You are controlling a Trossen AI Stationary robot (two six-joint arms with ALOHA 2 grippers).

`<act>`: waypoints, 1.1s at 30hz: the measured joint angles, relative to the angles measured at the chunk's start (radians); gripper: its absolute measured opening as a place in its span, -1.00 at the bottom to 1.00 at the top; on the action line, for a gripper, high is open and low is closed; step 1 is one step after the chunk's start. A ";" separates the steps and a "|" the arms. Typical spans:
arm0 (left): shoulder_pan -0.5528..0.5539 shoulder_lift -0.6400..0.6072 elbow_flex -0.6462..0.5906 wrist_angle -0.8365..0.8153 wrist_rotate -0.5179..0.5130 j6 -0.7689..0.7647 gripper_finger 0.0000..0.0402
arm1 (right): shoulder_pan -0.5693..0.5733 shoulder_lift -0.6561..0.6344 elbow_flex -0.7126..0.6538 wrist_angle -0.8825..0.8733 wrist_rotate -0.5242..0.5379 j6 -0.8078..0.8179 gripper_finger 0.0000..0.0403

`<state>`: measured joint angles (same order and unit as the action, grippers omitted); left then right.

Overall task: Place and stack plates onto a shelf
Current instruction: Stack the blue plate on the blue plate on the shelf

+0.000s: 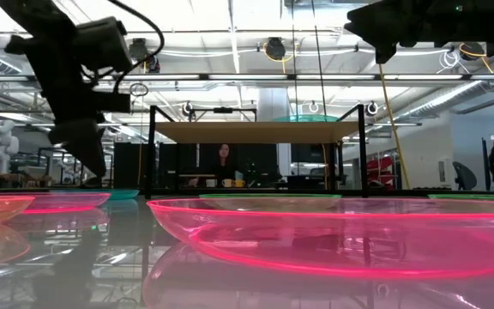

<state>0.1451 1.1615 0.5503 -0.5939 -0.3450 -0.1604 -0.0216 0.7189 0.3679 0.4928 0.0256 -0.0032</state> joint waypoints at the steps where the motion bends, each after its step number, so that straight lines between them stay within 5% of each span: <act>1: 0.016 0.005 -0.003 0.006 0.003 0.001 -0.36 | 0.000 0.000 0.000 -0.004 0.000 0.000 -0.48; 29: 0.103 0.273 -0.007 0.130 -0.099 0.027 -0.36 | 0.000 0.000 0.000 -0.013 0.000 0.000 -0.48; 33: 0.100 0.274 -0.008 0.131 -0.096 0.021 -0.48 | 0.000 0.000 0.000 -0.013 0.000 0.003 -0.48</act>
<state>0.2455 1.4356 0.5422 -0.4629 -0.4411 -0.1391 -0.0216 0.7193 0.3679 0.4801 0.0257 -0.0002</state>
